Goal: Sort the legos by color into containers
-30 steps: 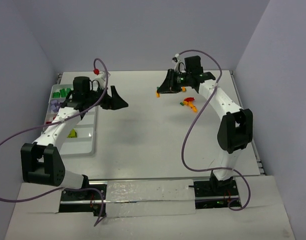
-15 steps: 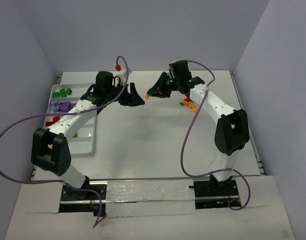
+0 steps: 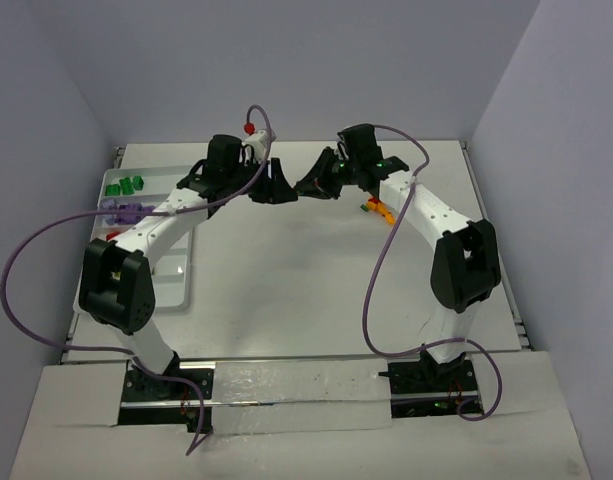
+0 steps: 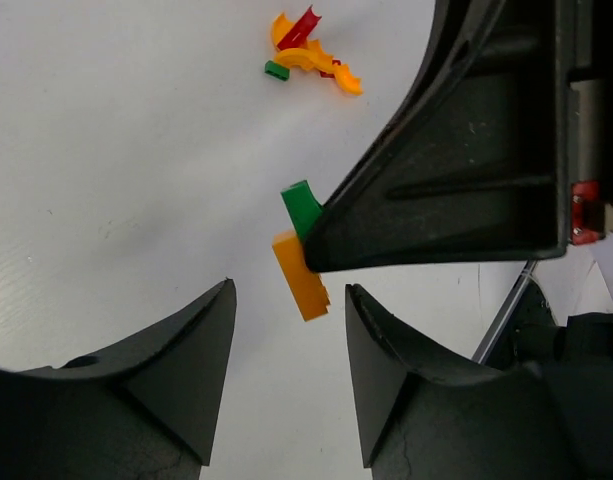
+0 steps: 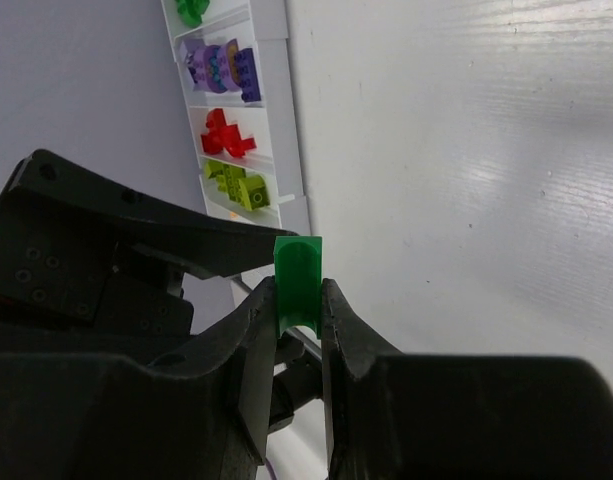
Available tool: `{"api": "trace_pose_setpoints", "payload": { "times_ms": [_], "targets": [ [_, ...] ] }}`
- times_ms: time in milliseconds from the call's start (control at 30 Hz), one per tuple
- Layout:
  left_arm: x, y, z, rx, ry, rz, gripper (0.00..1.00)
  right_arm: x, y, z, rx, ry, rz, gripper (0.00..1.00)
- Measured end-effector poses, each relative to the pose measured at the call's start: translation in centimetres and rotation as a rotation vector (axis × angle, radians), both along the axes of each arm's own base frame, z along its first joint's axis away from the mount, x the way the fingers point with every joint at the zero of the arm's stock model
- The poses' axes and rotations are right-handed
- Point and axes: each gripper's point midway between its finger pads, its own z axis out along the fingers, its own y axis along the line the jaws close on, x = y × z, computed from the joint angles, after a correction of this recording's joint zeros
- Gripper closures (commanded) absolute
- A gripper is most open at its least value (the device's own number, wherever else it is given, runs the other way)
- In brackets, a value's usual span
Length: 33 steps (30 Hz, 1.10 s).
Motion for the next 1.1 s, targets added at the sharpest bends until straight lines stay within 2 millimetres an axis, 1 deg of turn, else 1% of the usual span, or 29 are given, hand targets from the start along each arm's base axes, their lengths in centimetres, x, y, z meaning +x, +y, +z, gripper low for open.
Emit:
{"api": "trace_pose_setpoints", "payload": {
  "times_ms": [133,267,333,467,500,533,600,633,767,833,900,967,1033,1100],
  "targets": [
    [0.7,-0.2,-0.4,0.012,0.01,0.007,0.52,-0.2,0.0,-0.2,-0.003,0.004,0.001,1.0],
    [0.8,-0.4,-0.4,0.013,0.019,0.003,0.6,0.0,-0.1,-0.3,-0.009,-0.002,-0.008,1.0],
    [0.7,-0.5,-0.3,0.008,0.021,-0.002,0.71,0.0,-0.1,-0.3,-0.011,-0.003,-0.01,1.0],
    [0.6,-0.7,-0.3,0.005,0.027,-0.008,0.8,0.1,-0.1,-0.3,-0.011,-0.007,-0.013,1.0],
    [0.6,-0.7,-0.3,0.004,0.029,-0.008,0.84,0.1,-0.1,-0.2,-0.012,-0.008,-0.015,1.0],
    [0.6,-0.6,-0.4,0.003,0.031,-0.007,0.84,0.2,-0.2,-0.2,-0.014,-0.009,-0.016,1.0],
    [0.6,-0.7,-0.4,0.002,0.034,-0.006,0.96,0.2,-0.2,-0.2,-0.014,-0.009,-0.016,1.0],
    [0.6,-0.7,-0.4,0.001,0.035,-0.006,1.0,0.2,-0.2,-0.2,-0.014,-0.009,-0.016,1.0],
    [0.5,-0.6,-0.5,0.004,0.034,-0.01,1.0,0.2,-0.2,-0.3,-0.016,-0.011,-0.015,1.0],
    [0.6,-0.3,-0.8,0.019,0.028,-0.011,1.0,0.2,-0.3,-0.2,-0.017,-0.014,-0.013,1.0],
    [0.1,0.7,-1.8,0.051,0.035,-0.01,1.0,0.3,-0.5,0.0,-0.016,-0.021,-0.015,1.0],
    [-0.4,2.6,-3.2,0.1,0.052,0.007,1.0,0.5,-1.0,0.4,-0.016,-0.035,-0.015,1.0],
    [-0.8,5.7,-4.4,0.157,0.068,0.045,1.0,0.8,-1.6,1.0,-0.012,-0.054,-0.021,1.0],
    [-1.1,9.5,-5.1,0.23,0.063,0.09,1.0,1.1,-2.3,1.7,-0.006,-0.076,-0.023,1.0]
  ]
}}
